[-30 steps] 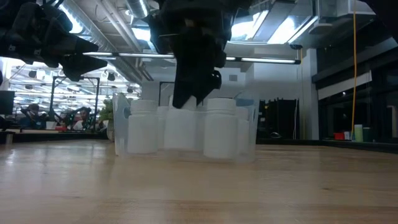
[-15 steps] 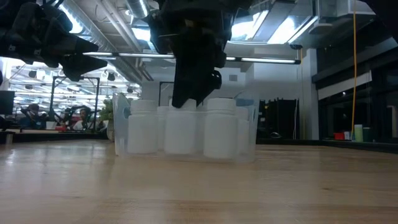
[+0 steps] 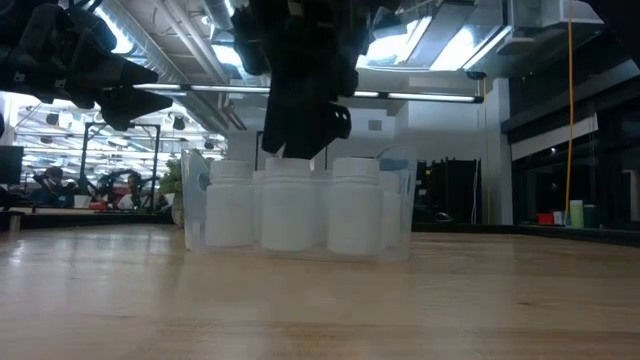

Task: Pick and place pill bottles into a basket
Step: Put the white medicine bottle into the transparent bin, then return to Home Position

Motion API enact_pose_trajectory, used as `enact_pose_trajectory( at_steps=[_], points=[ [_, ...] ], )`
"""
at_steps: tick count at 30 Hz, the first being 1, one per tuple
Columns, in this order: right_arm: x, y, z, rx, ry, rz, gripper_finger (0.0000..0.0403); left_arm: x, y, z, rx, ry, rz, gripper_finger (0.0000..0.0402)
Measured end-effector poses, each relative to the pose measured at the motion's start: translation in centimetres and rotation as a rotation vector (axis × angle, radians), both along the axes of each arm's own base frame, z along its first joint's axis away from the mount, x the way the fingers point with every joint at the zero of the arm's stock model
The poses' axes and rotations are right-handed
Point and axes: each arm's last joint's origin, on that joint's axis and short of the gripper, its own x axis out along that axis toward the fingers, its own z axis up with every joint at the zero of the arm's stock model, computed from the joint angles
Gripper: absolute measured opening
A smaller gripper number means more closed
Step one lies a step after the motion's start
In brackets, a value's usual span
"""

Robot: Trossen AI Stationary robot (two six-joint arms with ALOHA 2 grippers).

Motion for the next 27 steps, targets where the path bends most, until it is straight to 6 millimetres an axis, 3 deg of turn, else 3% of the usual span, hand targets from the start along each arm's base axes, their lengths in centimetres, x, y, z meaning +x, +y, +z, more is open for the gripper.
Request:
enact_pose_trajectory(
  at_steps=[9,16,22,27],
  points=[
    [0.0,-0.1,1.4,-0.037,0.005,-0.006,0.0245,0.0,0.0,0.0,0.0,0.0,0.0,0.0262],
    [-0.2,-0.3,3.6,-0.121,0.026,-0.014,0.0245,0.0,0.0,0.0,0.0,0.0,0.0,0.0262],
    [-1.4,0.5,9.5,-0.272,-0.003,-0.025,0.0245,0.0,0.0,0.0,0.0,0.0,0.0,0.0262],
    [-4.7,2.8,15.6,-0.44,-0.17,0.035,0.0245,0.0,0.0,0.0,0.0,0.0,0.0,0.0262]
  ],
)
